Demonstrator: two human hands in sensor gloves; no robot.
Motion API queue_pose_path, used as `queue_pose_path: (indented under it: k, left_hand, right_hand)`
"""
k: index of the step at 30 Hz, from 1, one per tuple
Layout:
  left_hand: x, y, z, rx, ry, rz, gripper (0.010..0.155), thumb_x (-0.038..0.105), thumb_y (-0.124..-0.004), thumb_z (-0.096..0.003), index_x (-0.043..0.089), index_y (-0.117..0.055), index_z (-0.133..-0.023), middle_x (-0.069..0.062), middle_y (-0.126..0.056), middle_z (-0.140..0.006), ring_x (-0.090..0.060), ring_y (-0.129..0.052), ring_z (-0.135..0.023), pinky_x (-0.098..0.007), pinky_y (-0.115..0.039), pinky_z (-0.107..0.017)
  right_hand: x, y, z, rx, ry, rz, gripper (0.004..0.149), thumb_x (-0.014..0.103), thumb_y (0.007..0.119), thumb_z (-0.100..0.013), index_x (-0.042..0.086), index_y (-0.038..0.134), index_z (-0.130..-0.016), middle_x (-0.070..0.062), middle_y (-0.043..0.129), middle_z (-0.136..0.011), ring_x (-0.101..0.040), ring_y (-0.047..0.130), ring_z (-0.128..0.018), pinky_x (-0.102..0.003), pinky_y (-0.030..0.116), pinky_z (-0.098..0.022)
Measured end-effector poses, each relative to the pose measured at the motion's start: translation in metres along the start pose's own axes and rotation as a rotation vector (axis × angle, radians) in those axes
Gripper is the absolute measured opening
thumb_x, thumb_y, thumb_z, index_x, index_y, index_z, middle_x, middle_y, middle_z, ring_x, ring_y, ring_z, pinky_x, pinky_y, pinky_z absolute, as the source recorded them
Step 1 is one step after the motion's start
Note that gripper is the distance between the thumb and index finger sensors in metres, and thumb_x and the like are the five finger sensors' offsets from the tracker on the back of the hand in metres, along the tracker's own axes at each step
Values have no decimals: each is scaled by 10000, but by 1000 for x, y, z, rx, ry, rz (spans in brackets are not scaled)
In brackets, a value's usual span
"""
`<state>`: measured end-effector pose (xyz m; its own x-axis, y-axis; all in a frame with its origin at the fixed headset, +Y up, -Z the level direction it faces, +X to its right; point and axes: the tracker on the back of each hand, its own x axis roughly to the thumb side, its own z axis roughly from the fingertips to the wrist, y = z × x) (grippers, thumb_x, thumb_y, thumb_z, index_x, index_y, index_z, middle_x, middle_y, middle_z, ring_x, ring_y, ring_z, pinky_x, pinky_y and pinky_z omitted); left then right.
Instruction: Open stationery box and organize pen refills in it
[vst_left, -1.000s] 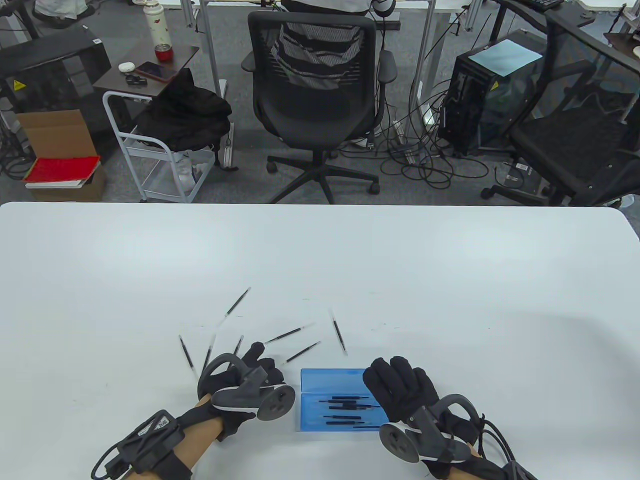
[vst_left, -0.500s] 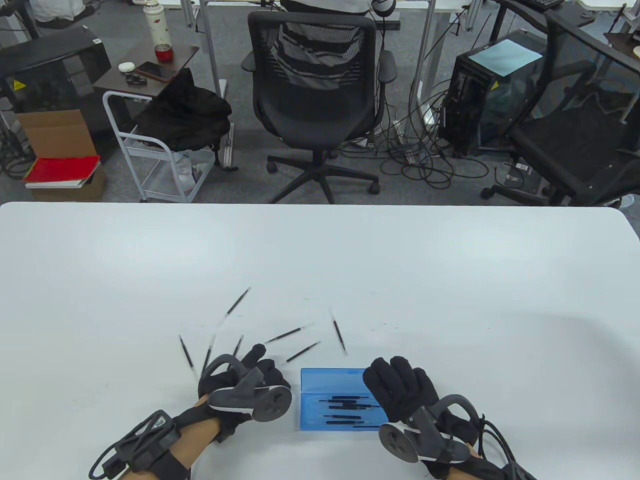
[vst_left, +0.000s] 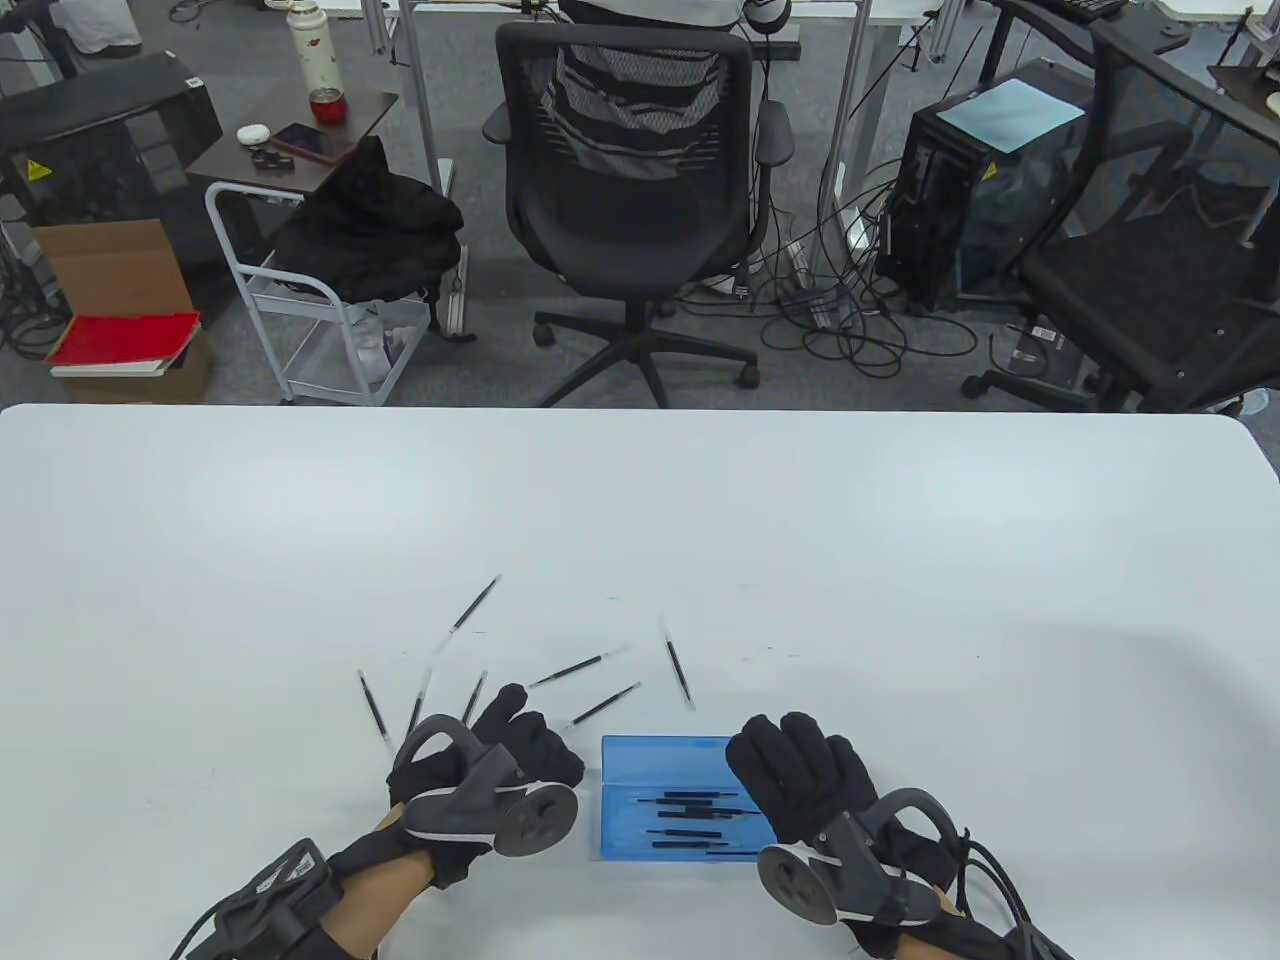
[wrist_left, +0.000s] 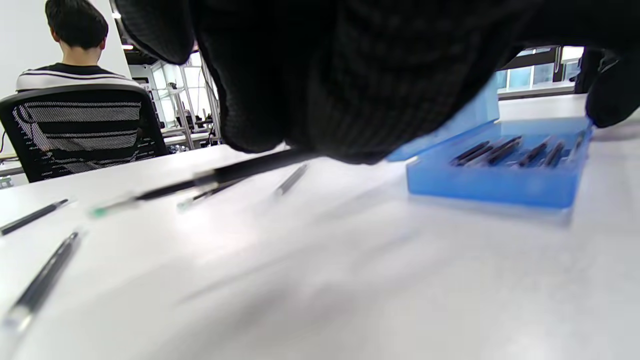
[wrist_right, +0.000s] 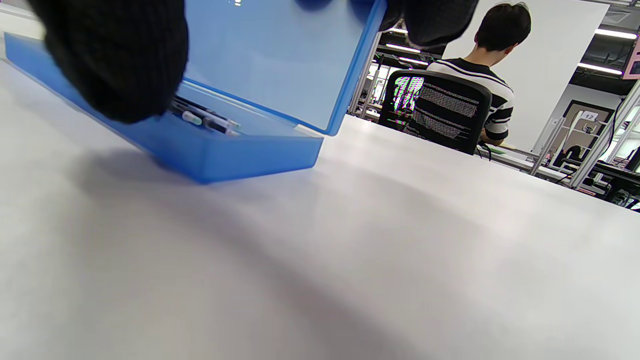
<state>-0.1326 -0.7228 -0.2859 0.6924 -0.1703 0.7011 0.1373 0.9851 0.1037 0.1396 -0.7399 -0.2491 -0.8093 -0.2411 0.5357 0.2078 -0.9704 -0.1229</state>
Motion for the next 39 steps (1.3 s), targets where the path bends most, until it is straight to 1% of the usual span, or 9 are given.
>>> queue_pose_path:
  k: [5,10,20,22,24,30,39]
  left_hand:
    - [20,16,3,58,-45,-17,492,287,-940,-460,235,-809,-932,33,-953,-889,-236,-987,-834,-662,-578,-806]
    - [57,24,-2,102,-89,-65,497,296,-934,-462,224,-807,-938,27,-958,-884,-240,-998,-820,-657,-608,-793]
    - [113,21,-35,124,-86,-98,501,303,-927,-470,212,-801,-946,21,-955,-884,-242,-997,-816,-647,-621,-786]
    - [122,19,-41,127,-70,-115,503,301,-923,-474,207,-796,-951,18,-950,-888,-247,-993,-818,-652,-611,-787]
    - [130,16,-46,135,-54,-171,506,302,-921,-476,207,-792,-955,18,-948,-890,-246,-992,-820,-652,-607,-788]
    - [136,9,-57,107,-23,-189,510,304,-919,-478,201,-790,-961,14,-948,-889,-247,-993,-818,-646,-613,-788]
    - [140,3,-64,88,-18,-209,529,309,-917,-483,204,-772,-980,22,-941,-897,-242,-984,-830,-652,-588,-791]
  right_hand:
    - [0,0,0,0,0,1,1086,520,860,-417,167,187,-1193,-198,209,-1294,-529,392,-1150,-640,535,-799]
    - [0,0,0,-1,-3,2,1087,521,859,-418,165,184,-1193,-199,206,-1294,-533,394,-1148,-641,532,-800]
    - [0,0,0,-2,-5,4,1084,520,857,-421,164,185,-1193,-202,206,-1293,-533,392,-1149,-641,533,-800]
    - [0,0,0,-3,-6,4,1081,520,856,-421,163,188,-1192,-204,207,-1293,-534,392,-1148,-640,534,-800]
    - [0,0,0,-4,-7,4,1083,520,857,-421,162,185,-1192,-202,206,-1293,-532,394,-1147,-640,533,-800]
    - [0,0,1,-4,-9,2,1083,520,856,-421,163,184,-1192,-201,206,-1293,-534,395,-1147,-641,533,-800]
    - [0,1,1,-3,-8,4,1083,520,857,-420,161,186,-1192,-204,205,-1292,-536,394,-1146,-641,533,-800]
